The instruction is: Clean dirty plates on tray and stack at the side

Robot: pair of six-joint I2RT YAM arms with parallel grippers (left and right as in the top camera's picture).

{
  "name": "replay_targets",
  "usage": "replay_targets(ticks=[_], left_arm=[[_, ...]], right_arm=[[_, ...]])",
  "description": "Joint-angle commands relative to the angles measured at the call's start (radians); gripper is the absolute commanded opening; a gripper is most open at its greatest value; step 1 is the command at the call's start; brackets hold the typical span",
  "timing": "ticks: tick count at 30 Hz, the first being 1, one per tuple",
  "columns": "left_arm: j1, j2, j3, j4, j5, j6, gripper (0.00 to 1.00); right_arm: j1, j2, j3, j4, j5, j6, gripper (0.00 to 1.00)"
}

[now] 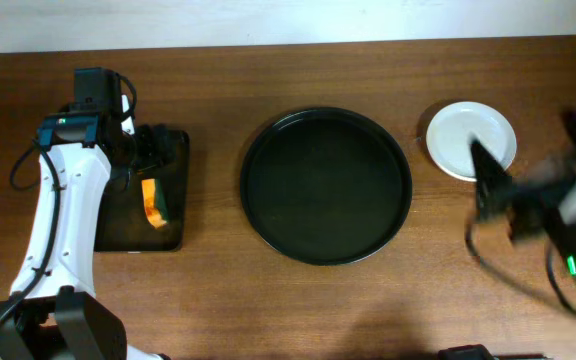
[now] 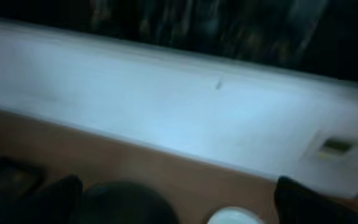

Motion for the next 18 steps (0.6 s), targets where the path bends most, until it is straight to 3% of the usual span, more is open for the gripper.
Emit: replay_targets(ticks=[1, 7, 8, 13, 18], left_arm=[[0.000, 0.007, -0.007, 0.000, 0.010, -0.003, 0.99], [0.000, 0.007, -0.007, 0.000, 0.010, -0.002, 0.99], [0.000, 0.007, -0.007, 0.000, 0.010, -0.002, 0.99], [0.000, 0.007, -0.007, 0.000, 0.010, -0.002, 0.99], [0.000, 0.007, -0.007, 0.000, 0.010, -0.002, 0.99]], right_arm=[[-0.007, -0.193, -0.222, 0.115, 0.070, -0.048, 0.99], [-0.073, -0.605, -0.806, 0.550, -0.027, -0.047, 0.99], [-0.102, -0.711, -0.973, 0.680, -0.089, -0.046, 0.99], [-0.133, -0.823, -1.234, 0.900, -0.134, -0.036, 0.99], [-0.107, -0.829, -1.381, 0.949, -0.051, 0.012, 0.99]])
